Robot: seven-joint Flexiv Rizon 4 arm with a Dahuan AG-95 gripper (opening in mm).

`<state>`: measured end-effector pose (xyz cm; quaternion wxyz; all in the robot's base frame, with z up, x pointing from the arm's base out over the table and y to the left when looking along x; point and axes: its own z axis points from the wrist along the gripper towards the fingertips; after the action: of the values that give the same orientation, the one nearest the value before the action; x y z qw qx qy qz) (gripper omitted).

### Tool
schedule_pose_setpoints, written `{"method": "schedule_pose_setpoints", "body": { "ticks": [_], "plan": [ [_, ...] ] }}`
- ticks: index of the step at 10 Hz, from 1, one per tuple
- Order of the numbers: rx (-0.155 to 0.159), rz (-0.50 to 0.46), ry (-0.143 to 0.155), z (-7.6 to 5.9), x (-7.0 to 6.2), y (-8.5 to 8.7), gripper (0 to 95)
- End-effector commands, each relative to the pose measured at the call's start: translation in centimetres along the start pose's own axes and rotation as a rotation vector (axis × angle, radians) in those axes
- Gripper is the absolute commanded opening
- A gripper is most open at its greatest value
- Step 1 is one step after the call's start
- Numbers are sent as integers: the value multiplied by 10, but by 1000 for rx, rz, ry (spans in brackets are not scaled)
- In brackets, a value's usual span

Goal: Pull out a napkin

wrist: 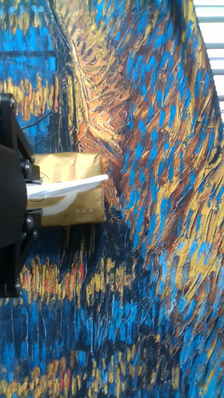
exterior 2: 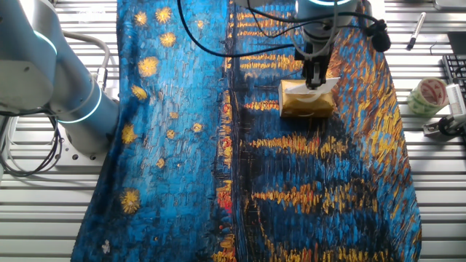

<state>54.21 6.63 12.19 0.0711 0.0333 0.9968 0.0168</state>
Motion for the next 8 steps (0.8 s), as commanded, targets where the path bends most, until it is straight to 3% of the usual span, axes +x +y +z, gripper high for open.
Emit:
{"method": "schedule_pose_setpoints", "body": {
  "ticks": [1, 8],
  "plan": [
    [-3, 3, 4, 0, 0, 0, 190],
    [-9, 5, -4, 6, 0, 0, 190]
  ]
}}
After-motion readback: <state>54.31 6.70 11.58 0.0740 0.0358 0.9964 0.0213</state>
